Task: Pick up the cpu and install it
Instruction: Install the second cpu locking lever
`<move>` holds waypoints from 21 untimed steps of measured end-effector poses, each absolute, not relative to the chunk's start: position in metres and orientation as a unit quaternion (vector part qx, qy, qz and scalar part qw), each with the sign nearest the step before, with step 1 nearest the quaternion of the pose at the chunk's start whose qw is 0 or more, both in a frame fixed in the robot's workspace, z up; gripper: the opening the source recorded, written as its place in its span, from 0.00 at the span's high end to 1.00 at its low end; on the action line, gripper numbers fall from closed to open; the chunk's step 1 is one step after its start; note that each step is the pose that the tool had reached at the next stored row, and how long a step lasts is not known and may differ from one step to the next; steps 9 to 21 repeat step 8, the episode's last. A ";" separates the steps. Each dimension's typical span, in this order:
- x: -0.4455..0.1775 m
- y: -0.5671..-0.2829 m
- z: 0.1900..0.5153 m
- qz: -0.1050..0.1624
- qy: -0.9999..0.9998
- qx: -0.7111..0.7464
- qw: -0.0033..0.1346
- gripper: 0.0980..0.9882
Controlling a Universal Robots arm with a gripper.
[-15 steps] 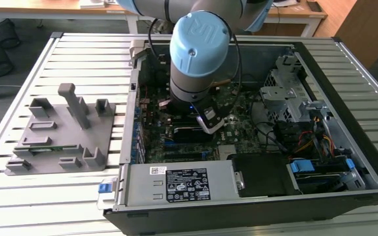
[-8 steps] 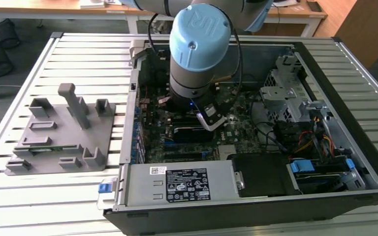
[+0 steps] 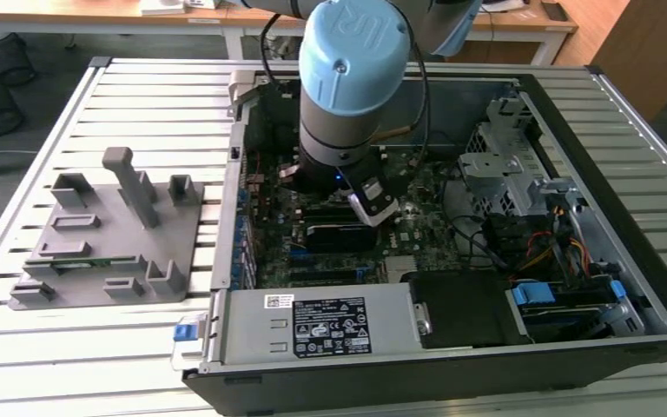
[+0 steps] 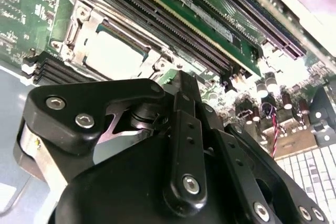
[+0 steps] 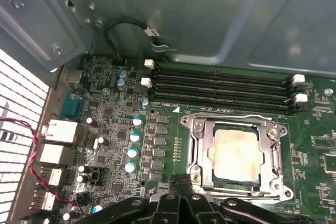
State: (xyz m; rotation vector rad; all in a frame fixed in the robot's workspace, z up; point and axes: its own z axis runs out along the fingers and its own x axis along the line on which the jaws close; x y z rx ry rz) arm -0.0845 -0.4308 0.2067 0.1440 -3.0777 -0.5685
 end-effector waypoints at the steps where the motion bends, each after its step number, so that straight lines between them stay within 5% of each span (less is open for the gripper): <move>1: -0.085 -0.431 0.209 -0.181 -0.982 0.046 0.004 0.99; 21: -0.085 -0.431 0.224 -0.181 -0.982 0.046 0.004 0.99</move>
